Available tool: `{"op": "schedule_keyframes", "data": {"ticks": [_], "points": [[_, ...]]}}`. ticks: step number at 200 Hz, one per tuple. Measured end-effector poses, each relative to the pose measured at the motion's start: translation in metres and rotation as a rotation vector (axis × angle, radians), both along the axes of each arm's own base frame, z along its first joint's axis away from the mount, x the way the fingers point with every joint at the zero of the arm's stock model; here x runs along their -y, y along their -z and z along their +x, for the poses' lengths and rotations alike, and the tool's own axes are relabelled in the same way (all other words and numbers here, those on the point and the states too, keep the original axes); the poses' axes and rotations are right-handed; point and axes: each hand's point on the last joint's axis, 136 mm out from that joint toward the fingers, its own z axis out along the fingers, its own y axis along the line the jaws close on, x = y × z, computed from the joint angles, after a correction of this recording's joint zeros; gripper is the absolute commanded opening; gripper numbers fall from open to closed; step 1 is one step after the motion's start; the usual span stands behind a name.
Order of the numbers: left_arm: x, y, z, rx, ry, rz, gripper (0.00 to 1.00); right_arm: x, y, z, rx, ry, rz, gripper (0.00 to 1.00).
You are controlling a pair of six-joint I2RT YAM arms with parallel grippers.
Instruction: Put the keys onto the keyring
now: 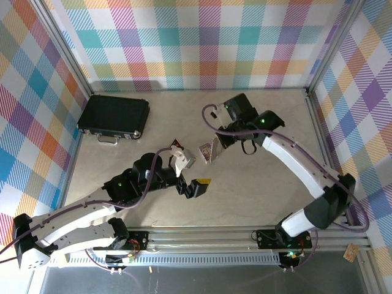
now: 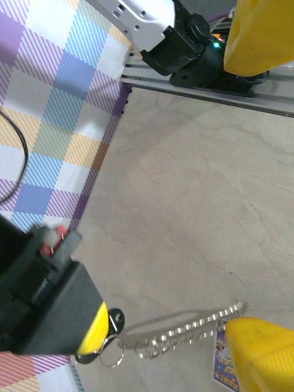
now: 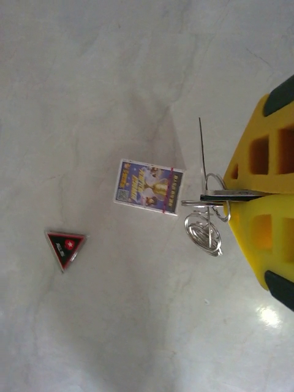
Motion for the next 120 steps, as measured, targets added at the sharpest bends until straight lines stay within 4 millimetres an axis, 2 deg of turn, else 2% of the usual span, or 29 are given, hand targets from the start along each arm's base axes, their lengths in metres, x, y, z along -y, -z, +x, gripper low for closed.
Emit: {"op": "schedule_keyframes", "data": {"ticks": [30,61,90,120], "points": [[0.000,-0.003,0.004,-0.008,-0.009,-0.020,1.00,-0.002,0.015,0.035,-0.041,0.045,0.022,0.00],[-0.001,-0.003,0.006,-0.017,-0.014,-0.026,1.00,-0.009,0.024,0.060,-0.073,0.063,0.046,0.00],[-0.004,-0.001,0.008,-0.022,-0.021,-0.027,1.00,-0.012,0.023,0.078,-0.074,0.070,0.069,0.00],[-0.008,-0.003,0.007,-0.020,-0.023,-0.033,1.00,-0.013,0.029,0.085,-0.087,0.076,0.075,0.00]]}}
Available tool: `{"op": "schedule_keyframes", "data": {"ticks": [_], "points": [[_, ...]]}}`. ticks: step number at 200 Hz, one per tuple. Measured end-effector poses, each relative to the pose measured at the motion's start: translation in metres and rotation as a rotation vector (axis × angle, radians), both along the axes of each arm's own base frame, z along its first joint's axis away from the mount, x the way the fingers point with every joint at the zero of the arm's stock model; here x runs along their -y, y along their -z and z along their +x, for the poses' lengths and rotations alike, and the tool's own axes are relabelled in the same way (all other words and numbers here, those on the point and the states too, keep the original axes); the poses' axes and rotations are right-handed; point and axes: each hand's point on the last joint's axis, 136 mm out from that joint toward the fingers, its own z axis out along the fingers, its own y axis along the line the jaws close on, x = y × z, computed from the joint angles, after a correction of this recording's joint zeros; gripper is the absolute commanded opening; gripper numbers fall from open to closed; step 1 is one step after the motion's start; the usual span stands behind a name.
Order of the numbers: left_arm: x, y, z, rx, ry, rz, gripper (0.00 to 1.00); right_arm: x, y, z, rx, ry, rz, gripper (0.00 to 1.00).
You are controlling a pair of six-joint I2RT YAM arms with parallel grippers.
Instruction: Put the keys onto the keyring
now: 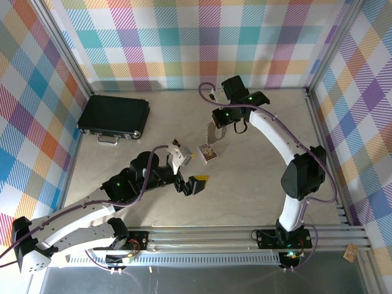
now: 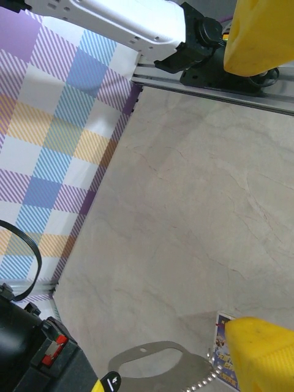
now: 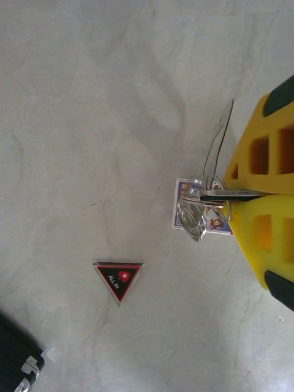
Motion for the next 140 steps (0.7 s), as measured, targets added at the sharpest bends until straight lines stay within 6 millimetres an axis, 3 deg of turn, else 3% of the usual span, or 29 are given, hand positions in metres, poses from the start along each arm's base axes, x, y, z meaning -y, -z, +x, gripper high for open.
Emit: {"op": "schedule_keyframes", "data": {"ticks": [59,98,140], "points": [[-0.003,-0.004,0.000,0.006,-0.001,-0.013,1.00,-0.002,0.016,0.000,-0.024,0.012,0.012,0.00],[-0.003,-0.005,0.000,0.006,0.001,-0.013,1.00,0.013,0.037,-0.013,-0.073,0.035,-0.008,0.00],[-0.005,0.001,0.002,-0.001,-0.006,-0.005,1.00,0.037,0.031,-0.033,-0.055,0.079,0.010,0.00]]}}
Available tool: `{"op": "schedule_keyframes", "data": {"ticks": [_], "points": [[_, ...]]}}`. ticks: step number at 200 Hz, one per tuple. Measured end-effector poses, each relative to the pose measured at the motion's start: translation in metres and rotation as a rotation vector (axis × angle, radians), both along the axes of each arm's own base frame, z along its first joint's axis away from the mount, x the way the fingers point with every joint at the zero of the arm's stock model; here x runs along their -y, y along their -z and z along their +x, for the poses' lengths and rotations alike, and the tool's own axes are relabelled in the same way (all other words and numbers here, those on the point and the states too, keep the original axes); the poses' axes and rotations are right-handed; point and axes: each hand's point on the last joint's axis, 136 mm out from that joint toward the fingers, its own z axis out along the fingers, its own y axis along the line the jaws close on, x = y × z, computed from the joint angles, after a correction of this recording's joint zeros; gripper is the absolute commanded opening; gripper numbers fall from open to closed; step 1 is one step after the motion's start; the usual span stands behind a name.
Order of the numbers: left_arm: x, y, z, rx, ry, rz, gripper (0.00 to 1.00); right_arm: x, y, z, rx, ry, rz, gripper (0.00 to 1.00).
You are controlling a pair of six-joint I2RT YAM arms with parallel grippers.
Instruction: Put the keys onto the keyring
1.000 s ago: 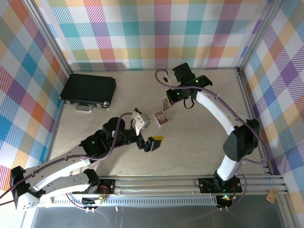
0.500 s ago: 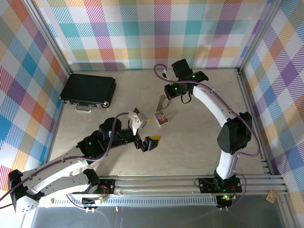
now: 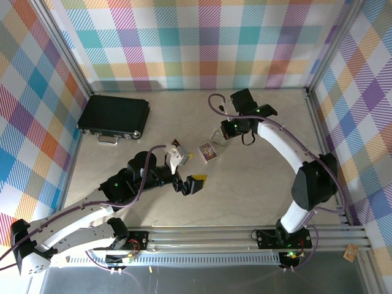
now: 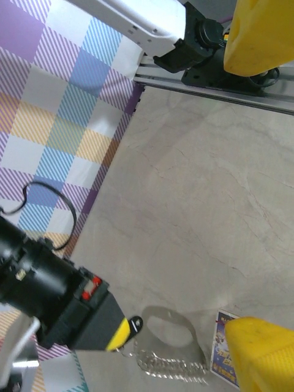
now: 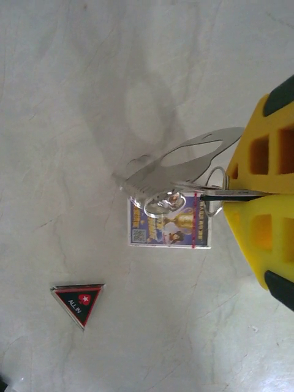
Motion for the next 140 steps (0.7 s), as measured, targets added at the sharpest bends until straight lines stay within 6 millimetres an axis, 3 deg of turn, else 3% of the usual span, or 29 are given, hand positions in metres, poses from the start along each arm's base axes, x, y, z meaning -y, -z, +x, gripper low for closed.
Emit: {"op": "schedule_keyframes", "data": {"ticks": [29,61,140], "points": [[-0.001,0.001,0.001,-0.001,-0.004,0.002,1.00,0.015,0.001,-0.013,0.004,0.025,0.003,0.00],[-0.003,-0.003,0.000,0.007,-0.007,-0.009,1.00,0.026,0.018,-0.030,-0.022,0.038,-0.003,0.00],[-0.007,-0.007,-0.002,0.018,-0.008,-0.023,1.00,0.022,0.037,-0.088,-0.113,0.017,0.154,0.00]]}}
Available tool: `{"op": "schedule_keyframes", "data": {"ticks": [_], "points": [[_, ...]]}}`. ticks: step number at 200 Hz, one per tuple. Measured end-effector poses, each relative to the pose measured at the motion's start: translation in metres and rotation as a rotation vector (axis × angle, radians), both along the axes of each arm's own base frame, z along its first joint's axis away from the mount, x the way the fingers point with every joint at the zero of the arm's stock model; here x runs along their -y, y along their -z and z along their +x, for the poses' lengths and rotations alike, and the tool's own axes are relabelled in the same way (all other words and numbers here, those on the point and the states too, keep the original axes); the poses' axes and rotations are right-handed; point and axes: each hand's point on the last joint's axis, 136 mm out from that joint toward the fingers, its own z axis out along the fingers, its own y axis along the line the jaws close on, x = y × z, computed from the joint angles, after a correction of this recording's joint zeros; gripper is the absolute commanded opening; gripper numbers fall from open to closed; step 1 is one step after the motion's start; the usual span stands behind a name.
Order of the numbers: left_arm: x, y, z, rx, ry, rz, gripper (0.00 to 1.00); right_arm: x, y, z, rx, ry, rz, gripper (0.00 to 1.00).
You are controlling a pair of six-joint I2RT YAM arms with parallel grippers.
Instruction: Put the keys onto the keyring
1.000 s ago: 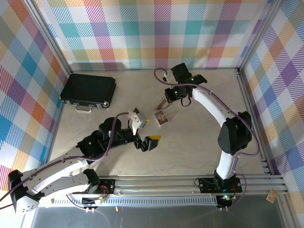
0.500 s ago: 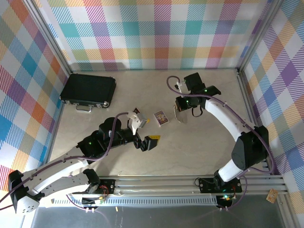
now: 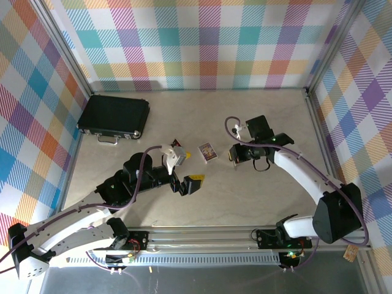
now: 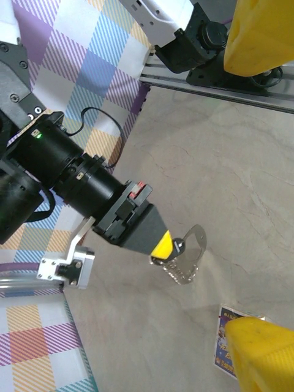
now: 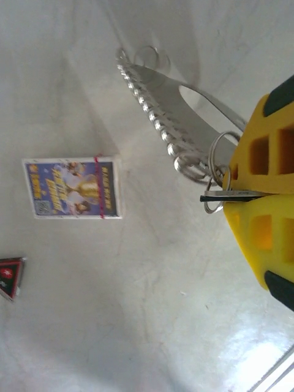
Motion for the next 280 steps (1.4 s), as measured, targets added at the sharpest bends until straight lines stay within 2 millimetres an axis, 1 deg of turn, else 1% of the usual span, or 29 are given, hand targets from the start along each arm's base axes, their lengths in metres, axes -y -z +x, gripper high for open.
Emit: {"op": "schedule_keyframes", "data": {"ticks": [33,74,121,173,244,280], "points": [[-0.001,0.001,0.001,-0.005,-0.005,0.000,1.00,-0.003,0.009,-0.021,-0.052,-0.015,0.044,0.00],[-0.001,0.004,0.001,-0.018,-0.009,0.001,1.00,-0.003,0.018,-0.037,-0.094,-0.011,0.086,0.00],[-0.006,-0.002,0.002,-0.001,-0.027,-0.014,1.00,0.011,0.040,-0.051,-0.126,0.072,0.066,0.00],[-0.006,0.001,0.002,-0.005,-0.029,-0.009,1.00,0.017,0.047,-0.058,-0.125,0.116,0.082,0.00],[-0.007,0.001,0.003,-0.004,-0.038,-0.009,1.00,0.024,0.065,-0.074,-0.165,0.150,0.083,0.00],[-0.007,0.001,0.003,-0.007,-0.039,-0.010,1.00,0.025,0.068,-0.076,-0.175,0.162,0.087,0.00]]}}
